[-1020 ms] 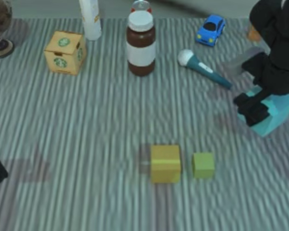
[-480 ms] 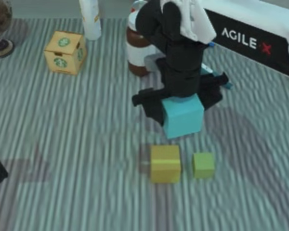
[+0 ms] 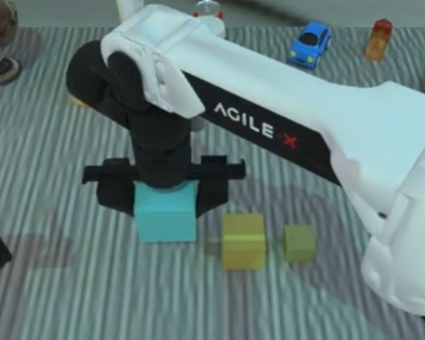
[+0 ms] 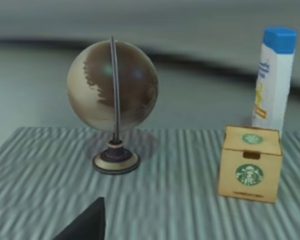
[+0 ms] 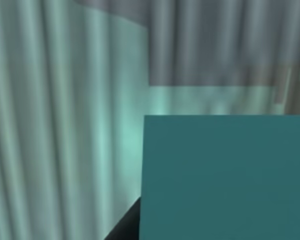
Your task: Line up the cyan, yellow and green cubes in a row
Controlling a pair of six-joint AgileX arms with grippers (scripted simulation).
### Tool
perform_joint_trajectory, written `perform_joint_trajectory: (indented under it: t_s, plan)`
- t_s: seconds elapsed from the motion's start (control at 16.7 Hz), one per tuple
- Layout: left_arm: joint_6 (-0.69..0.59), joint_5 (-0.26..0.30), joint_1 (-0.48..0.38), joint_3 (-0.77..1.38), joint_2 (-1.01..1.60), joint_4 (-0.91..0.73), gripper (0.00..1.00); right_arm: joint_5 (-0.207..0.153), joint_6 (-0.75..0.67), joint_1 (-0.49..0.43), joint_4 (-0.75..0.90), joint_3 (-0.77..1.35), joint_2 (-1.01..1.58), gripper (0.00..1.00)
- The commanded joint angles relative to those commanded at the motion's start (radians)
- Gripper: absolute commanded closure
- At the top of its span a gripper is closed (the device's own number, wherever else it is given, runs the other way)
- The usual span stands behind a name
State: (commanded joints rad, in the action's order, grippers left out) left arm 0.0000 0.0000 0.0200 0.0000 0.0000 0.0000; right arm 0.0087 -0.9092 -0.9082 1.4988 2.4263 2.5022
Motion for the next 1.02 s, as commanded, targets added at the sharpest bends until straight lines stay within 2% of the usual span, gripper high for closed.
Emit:
perform_joint_trajectory:
  t_s: [0.48,0.84,1.02]
  plan:
    - [0.0,0.0,0.0,0.0,0.0,0.0,0.0,0.0,-0.033,-0.019,-0.011,0.008,0.002,1.0]
    - [0.0,0.0,0.0,0.0,0.0,0.0,0.0,0.001,-0.036,-0.022,-0.23,-0.227,-0.008,1.0]
    - [0.0,0.0,0.0,0.0,0.0,0.0,0.0,0.001,-0.038,-0.025,-0.282,-0.28,-0.007,1.0]
